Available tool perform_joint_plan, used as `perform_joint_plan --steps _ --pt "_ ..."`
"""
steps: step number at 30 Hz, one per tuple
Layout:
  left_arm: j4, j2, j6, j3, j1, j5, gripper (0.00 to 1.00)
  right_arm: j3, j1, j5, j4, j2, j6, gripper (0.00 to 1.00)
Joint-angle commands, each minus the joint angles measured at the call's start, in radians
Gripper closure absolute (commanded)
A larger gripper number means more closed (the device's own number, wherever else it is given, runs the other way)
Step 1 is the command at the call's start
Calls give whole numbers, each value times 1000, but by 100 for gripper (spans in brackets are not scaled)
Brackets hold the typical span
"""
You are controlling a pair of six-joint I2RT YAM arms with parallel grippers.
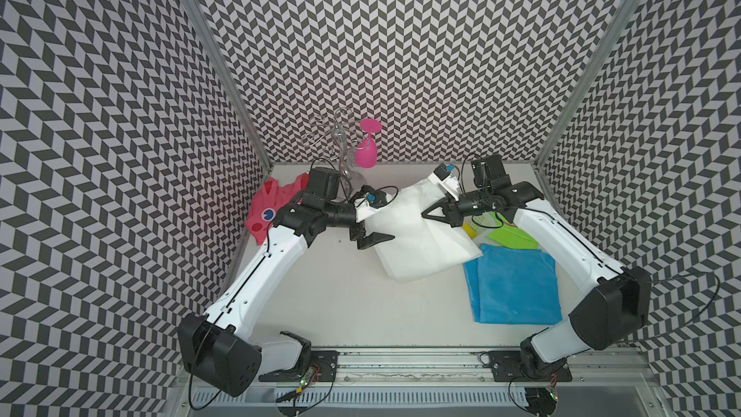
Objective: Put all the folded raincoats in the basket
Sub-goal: Pick up the raincoat from the corner of the board, then place the raincoat in the basket.
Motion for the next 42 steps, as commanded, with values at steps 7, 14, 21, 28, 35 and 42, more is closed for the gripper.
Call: perform_joint_plan --steps 7,14,21,28,35,42 --pt "155 111 -67 2 -58 -32 0 185 -66 234 -340 209 -151 100" --pt "186 96 -141 -99 25 -35 0 332 -93 300 -396 373 -191 100" --pt "334 80 -318 -254 86 -163 1 439 -94 207 -408 461 -340 100" --pt "498 69 -579 -351 102 -343 6 439 -93 232 -391 457 -469 100" --pt "470 171 -683 -297 95 -351 10 399 -97 209 -256 441 -564 100" --pt "489 206 -748 -294 45 -413 12 373 -102 190 -171 483 -575 100"
